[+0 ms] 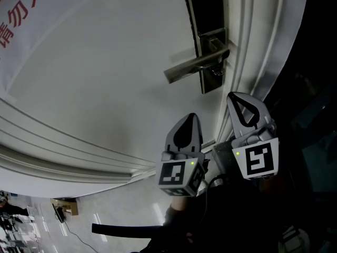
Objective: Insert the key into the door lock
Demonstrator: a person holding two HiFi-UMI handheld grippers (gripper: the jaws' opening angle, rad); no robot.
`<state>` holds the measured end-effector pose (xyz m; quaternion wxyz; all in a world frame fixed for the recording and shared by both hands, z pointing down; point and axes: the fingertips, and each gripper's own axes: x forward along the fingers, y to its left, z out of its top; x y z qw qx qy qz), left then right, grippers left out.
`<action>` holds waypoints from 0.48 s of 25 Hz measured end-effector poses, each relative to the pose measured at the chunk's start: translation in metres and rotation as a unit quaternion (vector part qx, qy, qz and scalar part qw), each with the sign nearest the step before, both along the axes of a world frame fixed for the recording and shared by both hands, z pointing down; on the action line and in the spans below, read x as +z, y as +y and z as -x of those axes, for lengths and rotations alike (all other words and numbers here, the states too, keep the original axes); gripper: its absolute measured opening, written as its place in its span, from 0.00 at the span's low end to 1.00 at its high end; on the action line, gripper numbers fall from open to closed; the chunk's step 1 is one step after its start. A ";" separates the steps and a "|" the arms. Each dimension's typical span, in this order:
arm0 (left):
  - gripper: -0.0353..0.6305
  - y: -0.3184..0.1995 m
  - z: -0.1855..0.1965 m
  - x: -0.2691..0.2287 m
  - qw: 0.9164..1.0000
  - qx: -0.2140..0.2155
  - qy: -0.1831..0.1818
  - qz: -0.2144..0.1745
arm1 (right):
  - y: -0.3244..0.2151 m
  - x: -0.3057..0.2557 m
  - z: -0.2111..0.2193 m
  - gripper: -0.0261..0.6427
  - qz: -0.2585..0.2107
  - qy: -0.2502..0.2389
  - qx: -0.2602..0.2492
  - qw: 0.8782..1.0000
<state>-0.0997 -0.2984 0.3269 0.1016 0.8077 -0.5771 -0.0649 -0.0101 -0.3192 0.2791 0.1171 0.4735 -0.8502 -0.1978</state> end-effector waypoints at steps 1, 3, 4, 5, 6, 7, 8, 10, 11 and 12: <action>0.05 0.000 -0.001 0.001 1.000 0.000 0.000 0.000 | 0.000 0.001 0.000 0.04 0.000 0.003 0.000 1.000; 0.05 0.000 -0.002 0.001 1.000 0.000 0.000 0.001 | 0.000 0.003 0.000 0.04 0.002 0.007 -0.001 1.000; 0.05 0.000 -0.002 0.001 1.000 -0.001 0.001 0.002 | 0.000 0.003 0.000 0.04 0.003 0.007 -0.002 1.000; 0.05 0.000 -0.002 0.002 1.000 -0.002 0.002 0.002 | 0.001 0.004 0.000 0.04 0.004 0.008 -0.003 1.000; 0.05 0.000 -0.001 0.002 1.000 -0.002 0.003 0.002 | 0.001 0.004 0.000 0.04 0.004 0.009 -0.004 1.000; 0.05 0.000 -0.001 0.002 1.000 -0.003 0.003 0.002 | 0.001 0.004 0.000 0.04 0.003 0.011 -0.003 1.000; 0.05 0.001 -0.001 0.002 1.000 -0.004 0.003 0.002 | 0.001 0.004 0.000 0.04 0.002 0.013 -0.003 1.000; 0.05 0.001 -0.001 0.003 1.000 -0.005 0.004 0.004 | 0.001 0.004 0.001 0.04 0.002 0.015 -0.003 1.000; 0.05 0.001 -0.001 0.003 1.000 -0.006 0.005 0.004 | 0.000 0.004 0.001 0.04 0.003 0.016 -0.003 1.000; 0.05 0.001 0.000 0.003 1.000 -0.006 0.004 0.004 | 0.000 0.004 0.001 0.04 0.003 0.016 -0.003 1.000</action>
